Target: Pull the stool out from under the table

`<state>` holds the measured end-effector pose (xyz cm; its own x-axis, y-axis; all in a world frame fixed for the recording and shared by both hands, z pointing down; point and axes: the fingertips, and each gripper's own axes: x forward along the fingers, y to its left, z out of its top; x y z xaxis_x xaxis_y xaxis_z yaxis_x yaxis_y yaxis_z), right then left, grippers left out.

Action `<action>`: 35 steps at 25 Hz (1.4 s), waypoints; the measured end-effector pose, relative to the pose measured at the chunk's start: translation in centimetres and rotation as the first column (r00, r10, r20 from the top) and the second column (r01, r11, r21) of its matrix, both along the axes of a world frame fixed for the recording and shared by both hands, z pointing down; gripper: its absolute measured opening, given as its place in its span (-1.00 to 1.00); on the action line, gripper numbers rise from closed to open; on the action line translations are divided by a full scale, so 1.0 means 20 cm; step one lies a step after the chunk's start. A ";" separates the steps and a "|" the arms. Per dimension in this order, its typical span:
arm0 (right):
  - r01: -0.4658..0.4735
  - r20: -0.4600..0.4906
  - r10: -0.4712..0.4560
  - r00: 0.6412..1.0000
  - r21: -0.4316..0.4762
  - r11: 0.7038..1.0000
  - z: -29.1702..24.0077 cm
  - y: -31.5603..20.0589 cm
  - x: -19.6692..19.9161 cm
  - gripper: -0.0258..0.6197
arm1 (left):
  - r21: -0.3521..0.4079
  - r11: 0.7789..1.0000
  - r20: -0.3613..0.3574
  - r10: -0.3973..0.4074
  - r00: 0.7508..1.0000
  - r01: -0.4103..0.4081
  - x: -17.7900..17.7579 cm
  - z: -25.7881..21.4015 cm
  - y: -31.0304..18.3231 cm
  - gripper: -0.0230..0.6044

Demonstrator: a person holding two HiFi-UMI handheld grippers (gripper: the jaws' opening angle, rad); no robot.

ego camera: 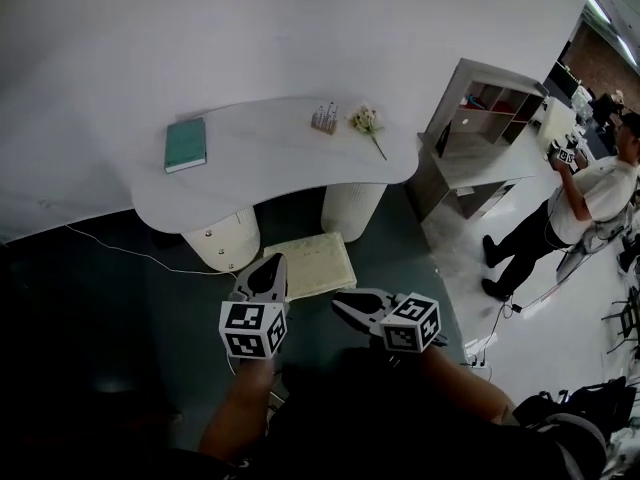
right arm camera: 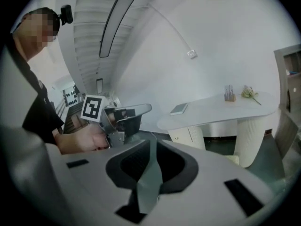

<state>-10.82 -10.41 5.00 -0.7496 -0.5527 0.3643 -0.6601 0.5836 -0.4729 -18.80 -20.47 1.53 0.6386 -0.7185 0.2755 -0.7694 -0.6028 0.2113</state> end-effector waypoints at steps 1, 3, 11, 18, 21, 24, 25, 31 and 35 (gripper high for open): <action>0.006 -0.012 -0.006 1.000 0.020 1.000 -0.02 -0.02 -0.02 -0.77 | 0.012 1.000 0.002 0.009 1.000 -0.009 -0.03 -0.02 0.02 -0.91; 0.006 -0.031 -0.003 1.000 0.084 0.996 -0.10 -0.08 -0.07 -0.80 | 0.034 0.999 0.028 0.038 0.999 -0.039 -0.10 -0.02 0.07 -0.91; -0.011 -0.012 0.016 1.000 0.307 0.952 -0.36 -0.40 -0.08 -0.91 | 0.017 0.996 0.182 -0.085 0.980 0.083 -0.46 0.11 0.09 -0.91; -0.084 -0.015 0.099 0.995 0.399 0.913 -0.42 -0.45 0.31 -0.91 | 0.048 0.990 0.088 -0.135 0.987 0.131 -0.32 -0.08 -0.12 -0.91; -0.142 0.011 0.151 0.989 0.402 0.904 -0.43 -0.49 0.50 -0.91 | 0.075 0.993 0.084 -0.100 0.991 0.094 -0.20 -0.19 -0.20 -0.91; -0.164 0.034 0.164 0.986 0.405 0.900 -0.44 -0.53 0.58 -0.91 | 0.130 0.987 0.145 -0.117 0.983 0.098 -0.17 -0.26 -0.22 -0.91; -0.163 0.038 0.161 0.986 0.408 0.898 -0.45 -0.54 0.59 -0.91 | 0.147 0.983 0.159 -0.136 0.978 0.113 -0.18 -0.27 -0.23 -0.91; -0.122 -0.008 0.144 0.990 0.485 0.866 -0.54 -0.56 0.61 -0.91 | 0.145 0.972 0.168 -0.210 0.963 0.187 -0.21 -0.25 -0.23 -0.91; -0.153 -0.015 0.184 0.983 0.489 0.859 -0.54 -0.57 0.66 -0.91 | 0.119 0.979 0.144 -0.180 0.973 0.163 -0.15 -0.25 -0.24 -0.91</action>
<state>2.33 -21.84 -5.72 -0.6145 -0.7868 0.0584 -0.7869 0.6059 -0.1172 -21.76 -25.29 -3.53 0.4593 -0.8441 0.2768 -0.8815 -0.4715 0.0248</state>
